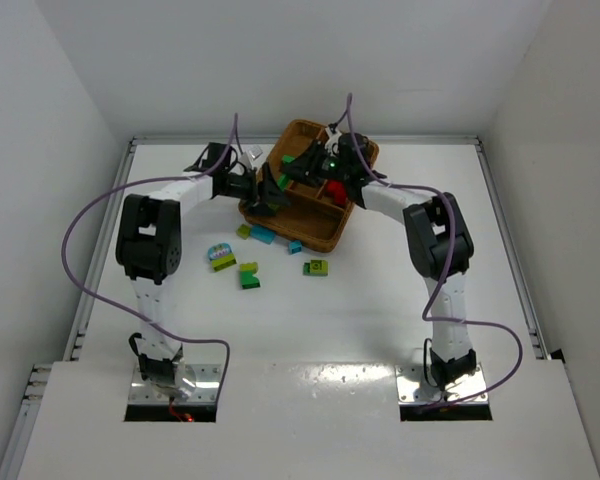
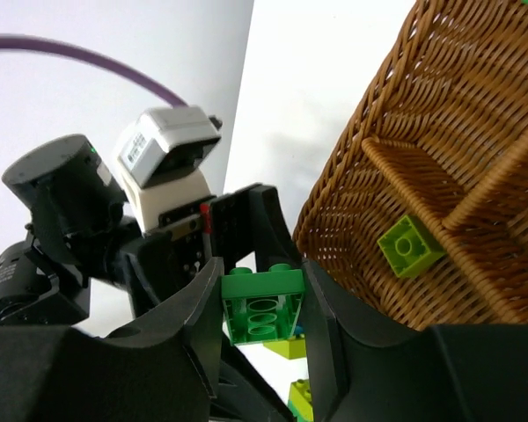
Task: Sort the legos into containers by color
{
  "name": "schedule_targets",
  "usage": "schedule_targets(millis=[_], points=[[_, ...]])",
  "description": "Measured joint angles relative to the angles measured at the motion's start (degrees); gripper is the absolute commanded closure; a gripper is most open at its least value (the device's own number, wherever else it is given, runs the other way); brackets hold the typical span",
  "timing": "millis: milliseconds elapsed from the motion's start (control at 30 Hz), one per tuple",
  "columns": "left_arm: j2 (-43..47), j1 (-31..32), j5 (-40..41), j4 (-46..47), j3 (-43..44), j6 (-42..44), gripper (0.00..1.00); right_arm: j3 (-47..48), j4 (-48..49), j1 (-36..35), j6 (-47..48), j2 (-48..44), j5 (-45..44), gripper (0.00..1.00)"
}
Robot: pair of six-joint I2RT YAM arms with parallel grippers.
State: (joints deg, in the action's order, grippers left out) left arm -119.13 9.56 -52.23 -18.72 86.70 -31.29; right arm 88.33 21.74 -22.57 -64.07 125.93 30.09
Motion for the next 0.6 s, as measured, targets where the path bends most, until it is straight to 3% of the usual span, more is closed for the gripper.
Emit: schedule_targets(millis=[267, 433, 600], points=[[6.2, -0.6, 13.4, -10.7, -0.7, 6.6, 0.13, 4.5, -5.1, 2.3, 1.9, 0.8, -3.8, 0.8], [17.7, -2.1, 26.2, -14.0, -4.9, 6.3, 0.13, 15.9, -12.2, 3.0, 5.9, 5.0, -10.3, 0.8], [24.1, -2.3, 38.9, -14.7, -6.8, 4.9, 0.02, 30.0, -19.6, 2.6, 8.9, 13.0, -15.5, 0.77]])
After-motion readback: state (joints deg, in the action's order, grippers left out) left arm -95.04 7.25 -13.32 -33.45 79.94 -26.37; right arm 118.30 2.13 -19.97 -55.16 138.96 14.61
